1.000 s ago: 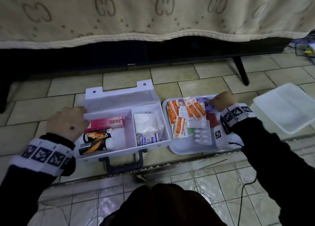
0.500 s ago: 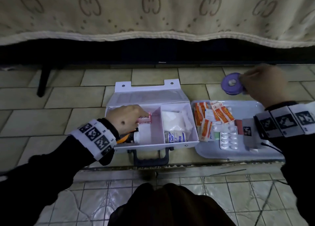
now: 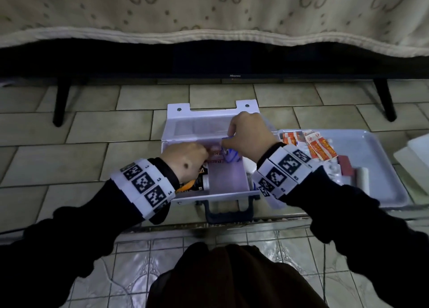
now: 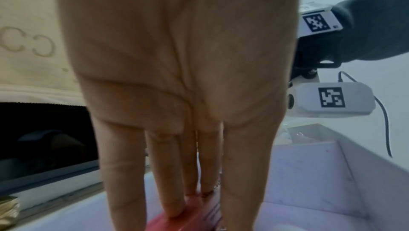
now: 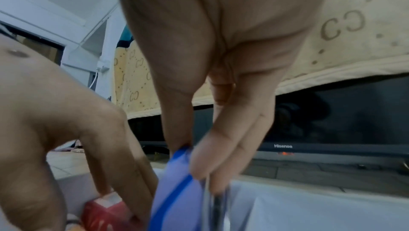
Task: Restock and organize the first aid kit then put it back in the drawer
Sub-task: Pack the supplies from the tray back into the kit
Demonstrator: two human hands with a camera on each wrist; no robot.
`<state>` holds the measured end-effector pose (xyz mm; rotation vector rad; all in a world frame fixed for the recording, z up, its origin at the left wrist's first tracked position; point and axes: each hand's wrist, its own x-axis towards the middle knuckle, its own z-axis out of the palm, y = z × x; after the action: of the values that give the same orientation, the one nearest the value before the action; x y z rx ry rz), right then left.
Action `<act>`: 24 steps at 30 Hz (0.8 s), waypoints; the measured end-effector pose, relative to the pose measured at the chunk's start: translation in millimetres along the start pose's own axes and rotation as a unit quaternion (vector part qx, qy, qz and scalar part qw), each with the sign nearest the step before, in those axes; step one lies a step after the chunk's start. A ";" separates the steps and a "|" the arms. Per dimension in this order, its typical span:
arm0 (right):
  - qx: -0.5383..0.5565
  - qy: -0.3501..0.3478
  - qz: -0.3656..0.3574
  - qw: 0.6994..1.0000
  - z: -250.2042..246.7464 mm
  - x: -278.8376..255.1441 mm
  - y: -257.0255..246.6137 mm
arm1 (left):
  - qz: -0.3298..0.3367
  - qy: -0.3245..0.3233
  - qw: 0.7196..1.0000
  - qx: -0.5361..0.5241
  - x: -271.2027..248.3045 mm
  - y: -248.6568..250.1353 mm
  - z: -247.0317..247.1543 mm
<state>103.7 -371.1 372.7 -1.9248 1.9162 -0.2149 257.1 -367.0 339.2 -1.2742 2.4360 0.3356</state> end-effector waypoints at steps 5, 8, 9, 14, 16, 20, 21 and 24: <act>-0.035 -0.025 0.026 0.999 2.7 2.0 -0.9 | 0.011 -0.012 1.000 -0.011 0.9 -3.7 1.3; -0.054 -0.053 0.041 0.996 8.7 6.4 -3.2 | 0.019 -0.012 1.000 -0.007 0.7 -3.2 -0.2; -0.072 -0.051 0.040 0.995 9.7 7.1 -5.0 | 0.020 -0.013 1.000 -0.006 0.9 -3.5 0.0; -0.110 -0.067 0.018 0.992 6.0 2.6 -15.7 | 0.020 -0.010 1.000 -0.015 3.1 -8.1 3.9; -0.111 -0.085 0.005 0.990 2.4 -3.2 -17.2 | 0.024 -0.011 0.999 -0.028 2.2 -7.6 1.9; -0.129 -0.135 -0.024 0.982 6.2 -11.6 -22.1 | 0.034 -0.010 0.998 -0.044 -1.5 -5.9 -2.7; -0.138 -0.131 -0.023 0.981 5.6 -12.2 -22.0 | 0.037 -0.013 0.998 -0.044 -2.7 -4.8 -4.4; -0.113 -0.109 -0.006 0.988 -1.5 -13.6 -18.2 | 0.037 -0.014 0.999 -0.037 -4.4 -3.2 -6.3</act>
<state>119.2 -358.5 383.6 -2.0084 1.8476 0.2119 260.7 -368.0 346.7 -1.2031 2.4726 0.4659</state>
